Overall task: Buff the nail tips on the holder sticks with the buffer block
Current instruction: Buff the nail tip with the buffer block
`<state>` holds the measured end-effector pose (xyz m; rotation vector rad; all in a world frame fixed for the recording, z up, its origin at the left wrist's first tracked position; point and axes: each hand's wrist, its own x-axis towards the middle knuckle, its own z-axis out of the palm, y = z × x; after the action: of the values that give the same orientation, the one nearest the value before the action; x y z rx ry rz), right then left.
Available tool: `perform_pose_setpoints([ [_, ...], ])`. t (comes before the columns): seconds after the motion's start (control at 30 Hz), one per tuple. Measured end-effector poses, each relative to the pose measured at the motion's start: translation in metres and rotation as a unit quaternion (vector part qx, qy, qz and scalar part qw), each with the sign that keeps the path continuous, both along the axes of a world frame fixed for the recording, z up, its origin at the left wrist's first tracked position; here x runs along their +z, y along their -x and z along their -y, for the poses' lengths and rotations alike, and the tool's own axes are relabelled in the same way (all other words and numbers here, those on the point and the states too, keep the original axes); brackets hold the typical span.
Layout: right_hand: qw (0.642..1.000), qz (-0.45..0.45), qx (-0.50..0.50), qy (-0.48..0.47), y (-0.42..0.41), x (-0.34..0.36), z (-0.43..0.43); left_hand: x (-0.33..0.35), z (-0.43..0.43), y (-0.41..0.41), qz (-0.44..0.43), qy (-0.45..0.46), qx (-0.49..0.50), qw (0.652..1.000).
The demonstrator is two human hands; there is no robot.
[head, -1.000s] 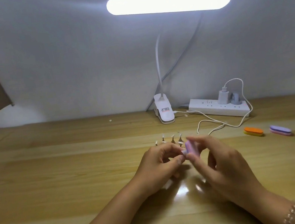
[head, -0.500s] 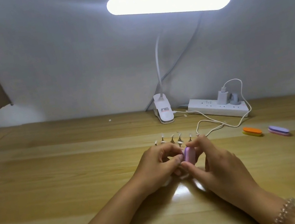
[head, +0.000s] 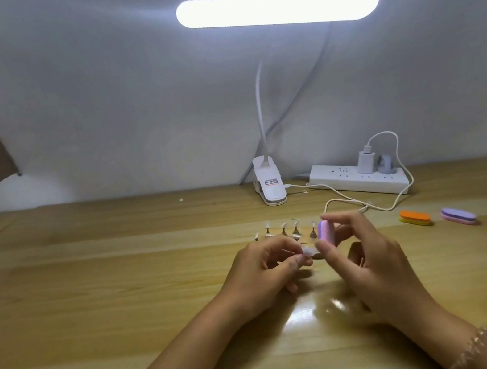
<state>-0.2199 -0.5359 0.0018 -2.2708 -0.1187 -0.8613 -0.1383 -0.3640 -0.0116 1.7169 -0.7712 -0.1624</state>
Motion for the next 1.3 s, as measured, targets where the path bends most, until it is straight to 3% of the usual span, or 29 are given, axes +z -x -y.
perform_pose_setpoints([
  [0.1, 0.994, -0.016, 0.034, 0.101, 0.005, -0.003, -0.012, 0.000, 0.000, 0.000, 0.015, -0.010, 0.003, 1.000],
  [0.23, 0.996, -0.048, -0.014, 0.070, -0.002, -0.004, -0.001, -0.002, -0.001, -0.003, 0.006, -0.008, 0.022, 1.000],
  [0.3, 0.998, -0.020, -0.026, 0.044, -0.002, -0.003, 0.001, -0.003, 0.000, -0.003, -0.014, 0.000, 0.020, 1.000],
  [0.37, 0.998, 0.006, -0.010, 0.059, 0.002, -0.002, -0.005, -0.004, 0.000, -0.002, -0.010, 0.001, 0.011, 1.000],
  [0.47, 0.994, -0.051, 0.010, 0.100, 0.004, -0.005, -0.011, -0.004, -0.001, -0.003, 0.018, -0.010, 0.009, 1.000],
  [0.57, 0.996, -0.083, -0.018, 0.026, -0.003, -0.006, -0.001, -0.006, -0.001, -0.004, 0.002, -0.004, 0.016, 1.000],
  [0.7, 0.993, -0.094, 0.020, -0.072, -0.002, -0.001, 0.000, -0.006, 0.000, -0.004, 0.002, 0.001, 0.013, 1.000],
  [0.87, 0.991, -0.114, 0.068, 0.007, 0.003, -0.001, -0.007, -0.005, -0.001, -0.006, 0.005, 0.012, 0.021, 1.000],
  [1.07, 0.987, -0.110, 0.058, -0.107, 0.001, 0.003, -0.005, -0.007, 0.000, -0.007, 0.004, 0.021, 0.019, 1.000],
  [1.23, 0.990, -0.112, 0.085, -0.020, 0.004, -0.001, -0.007, -0.009, -0.001, -0.010, 0.012, 0.023, 0.031, 0.999],
  [1.3, 0.992, -0.093, 0.071, -0.041, 0.004, -0.001, -0.005, -0.009, 0.000, -0.009, 0.011, 0.022, 0.030, 0.999],
])
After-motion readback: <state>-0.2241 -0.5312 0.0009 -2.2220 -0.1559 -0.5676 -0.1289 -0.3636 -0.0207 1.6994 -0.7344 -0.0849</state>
